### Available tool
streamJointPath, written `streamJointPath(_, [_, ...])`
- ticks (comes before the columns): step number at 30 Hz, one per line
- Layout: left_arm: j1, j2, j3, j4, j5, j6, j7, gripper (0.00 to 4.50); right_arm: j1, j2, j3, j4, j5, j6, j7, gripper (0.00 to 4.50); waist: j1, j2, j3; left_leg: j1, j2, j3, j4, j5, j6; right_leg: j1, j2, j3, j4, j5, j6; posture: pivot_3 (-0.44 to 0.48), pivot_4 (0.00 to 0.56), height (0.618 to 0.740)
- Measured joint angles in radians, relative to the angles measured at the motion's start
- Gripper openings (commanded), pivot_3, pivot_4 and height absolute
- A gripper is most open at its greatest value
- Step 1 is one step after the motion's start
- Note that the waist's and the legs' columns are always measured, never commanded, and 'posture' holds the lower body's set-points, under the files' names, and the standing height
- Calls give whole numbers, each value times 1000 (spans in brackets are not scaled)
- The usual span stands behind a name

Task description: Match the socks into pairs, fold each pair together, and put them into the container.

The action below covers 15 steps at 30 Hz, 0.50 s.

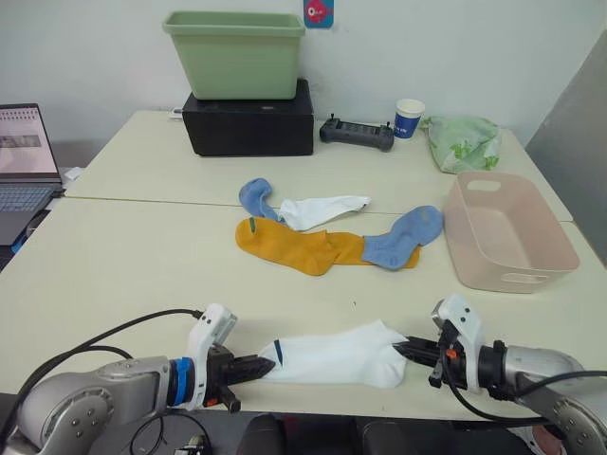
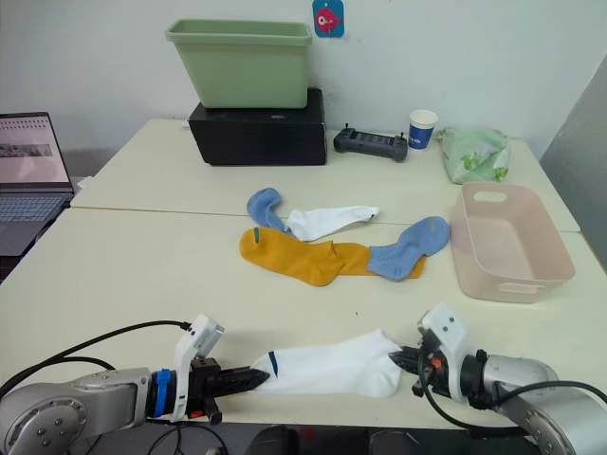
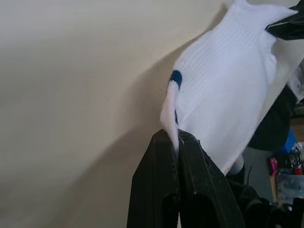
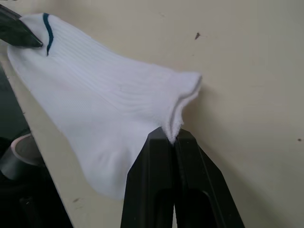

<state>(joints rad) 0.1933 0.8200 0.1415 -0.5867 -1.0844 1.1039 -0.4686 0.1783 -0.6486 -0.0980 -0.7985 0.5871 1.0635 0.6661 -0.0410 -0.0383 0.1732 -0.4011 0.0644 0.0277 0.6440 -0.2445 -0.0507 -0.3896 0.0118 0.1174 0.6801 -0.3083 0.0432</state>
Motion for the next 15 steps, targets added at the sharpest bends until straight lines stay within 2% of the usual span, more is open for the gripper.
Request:
streamJointPath(6, [28,-31,-45,-47,86,-44,21,0,99,-30,23,-13,-22,-45,-23,20,0,-1,0,2,-1,0,1,0,0,-1,-1,1,0,0,0,0,150,719])
streamJointPath(15, [19,-57,-49,-68,103,-38,54,0,102,-50,105,24,-104,-149,-47,20,0,-1,1,1,-1,0,0,0,0,-1,-1,1,0,0,0,0,150,719])
